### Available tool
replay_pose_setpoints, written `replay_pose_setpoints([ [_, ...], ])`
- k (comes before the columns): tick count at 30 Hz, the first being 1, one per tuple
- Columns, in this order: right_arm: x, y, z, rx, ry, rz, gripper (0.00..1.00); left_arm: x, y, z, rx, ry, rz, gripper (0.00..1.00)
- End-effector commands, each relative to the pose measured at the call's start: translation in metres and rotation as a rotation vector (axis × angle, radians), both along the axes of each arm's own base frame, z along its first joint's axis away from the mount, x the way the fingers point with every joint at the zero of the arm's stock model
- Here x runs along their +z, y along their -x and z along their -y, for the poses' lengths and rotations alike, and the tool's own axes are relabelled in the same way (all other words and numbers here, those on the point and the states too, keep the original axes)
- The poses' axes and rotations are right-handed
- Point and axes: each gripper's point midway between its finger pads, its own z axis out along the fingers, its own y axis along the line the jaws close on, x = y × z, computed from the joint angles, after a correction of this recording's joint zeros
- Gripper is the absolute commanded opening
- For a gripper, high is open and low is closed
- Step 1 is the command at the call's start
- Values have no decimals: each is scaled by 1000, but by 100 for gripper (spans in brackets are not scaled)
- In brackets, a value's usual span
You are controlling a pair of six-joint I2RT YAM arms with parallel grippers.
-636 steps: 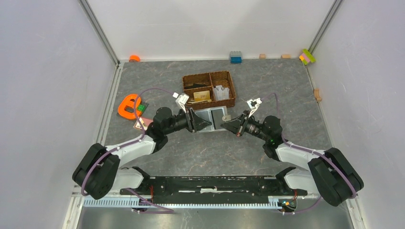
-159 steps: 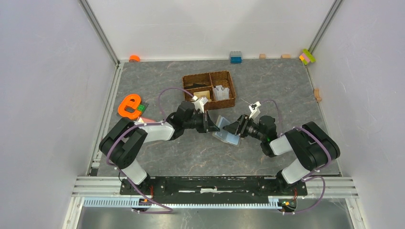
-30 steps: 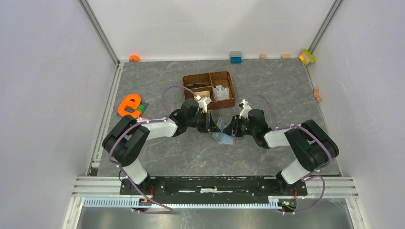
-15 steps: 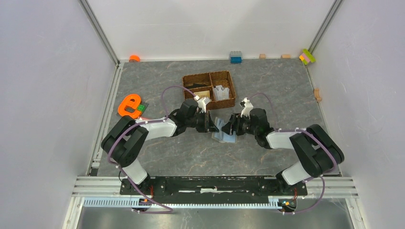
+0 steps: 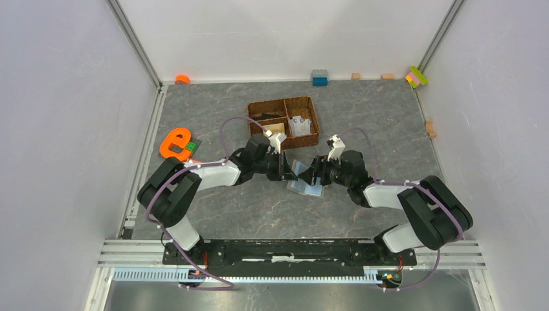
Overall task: Take the credit cards out of the card holder
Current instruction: Remove the credit card from the card holder.
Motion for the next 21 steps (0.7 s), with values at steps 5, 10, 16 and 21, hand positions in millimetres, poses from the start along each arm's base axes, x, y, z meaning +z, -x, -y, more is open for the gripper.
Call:
replay_pose_setpoints([
  [5, 8, -1, -18, 70, -57, 11, 79, 29, -3, 13, -50, 87, 78, 4],
  [10, 9, 8, -31, 128, -77, 8, 85, 25, -2, 16, -66, 86, 62, 4],
  [16, -1, 6, -34, 122, -81, -40, 68, 30, 2, 20, -90, 113, 68, 4],
  [21, -13, 5, -38, 131, -72, -91, 42, 30, 3, 21, -93, 117, 64, 8],
])
